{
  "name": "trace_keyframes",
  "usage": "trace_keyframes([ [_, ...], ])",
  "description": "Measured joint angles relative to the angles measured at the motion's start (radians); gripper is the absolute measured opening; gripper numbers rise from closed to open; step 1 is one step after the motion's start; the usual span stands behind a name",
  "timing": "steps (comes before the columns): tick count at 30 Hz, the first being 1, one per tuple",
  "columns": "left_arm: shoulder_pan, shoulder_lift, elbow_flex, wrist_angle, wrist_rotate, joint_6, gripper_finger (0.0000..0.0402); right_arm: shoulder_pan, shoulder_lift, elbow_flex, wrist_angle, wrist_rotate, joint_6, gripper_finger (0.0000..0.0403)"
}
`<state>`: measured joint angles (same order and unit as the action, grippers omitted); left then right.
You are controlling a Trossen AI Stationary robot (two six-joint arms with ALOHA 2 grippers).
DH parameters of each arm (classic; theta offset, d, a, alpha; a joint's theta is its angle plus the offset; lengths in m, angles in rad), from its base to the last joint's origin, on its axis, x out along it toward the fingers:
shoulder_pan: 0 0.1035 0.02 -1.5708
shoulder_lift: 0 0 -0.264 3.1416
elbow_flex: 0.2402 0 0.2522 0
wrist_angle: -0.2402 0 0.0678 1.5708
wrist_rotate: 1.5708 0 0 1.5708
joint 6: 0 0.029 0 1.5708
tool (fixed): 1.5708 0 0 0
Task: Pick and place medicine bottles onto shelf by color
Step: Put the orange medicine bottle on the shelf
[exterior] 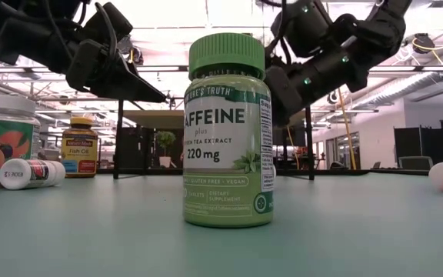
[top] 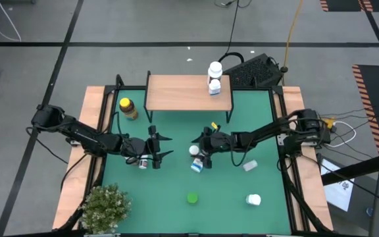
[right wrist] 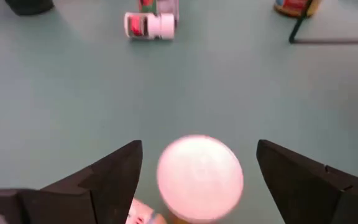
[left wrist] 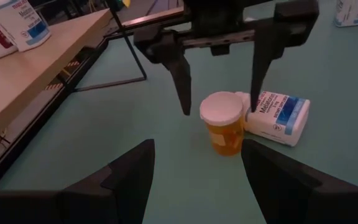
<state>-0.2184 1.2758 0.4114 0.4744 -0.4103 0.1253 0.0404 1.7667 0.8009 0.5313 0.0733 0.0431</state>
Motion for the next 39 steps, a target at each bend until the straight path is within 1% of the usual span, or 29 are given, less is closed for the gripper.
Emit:
trace_keyframes([
  [6,0.0,0.0,0.0,-0.002,0.0,-0.007,0.0246,-0.002,0.0,0.0,-0.057,0.0,-0.035,0.0291],
  [15,0.002,0.0,0.0,0.007,0.0,-0.007,0.0246,-0.021,0.0,0.0,-0.06,-0.002,-0.059,0.0273],
  [18,0.002,0.0,0.0,0.009,0.0,-0.007,0.0246,-0.027,0.0,0.0,-0.065,-0.027,-0.068,0.0265],
  [21,0.002,0.0,0.0,0.009,0.0,-0.007,0.0246,-0.028,0.0,0.0,-0.056,-0.027,-0.087,0.0256],
  [33,0.002,0.0,0.0,0.009,0.0,-0.016,0.0246,-0.028,0.0,0.0,-0.073,-0.027,-0.107,0.0204],
  [39,0.002,0.0,0.0,0.009,0.0,-0.022,0.0246,-0.028,0.0,0.0,-0.073,-0.026,-0.108,0.0201],
])
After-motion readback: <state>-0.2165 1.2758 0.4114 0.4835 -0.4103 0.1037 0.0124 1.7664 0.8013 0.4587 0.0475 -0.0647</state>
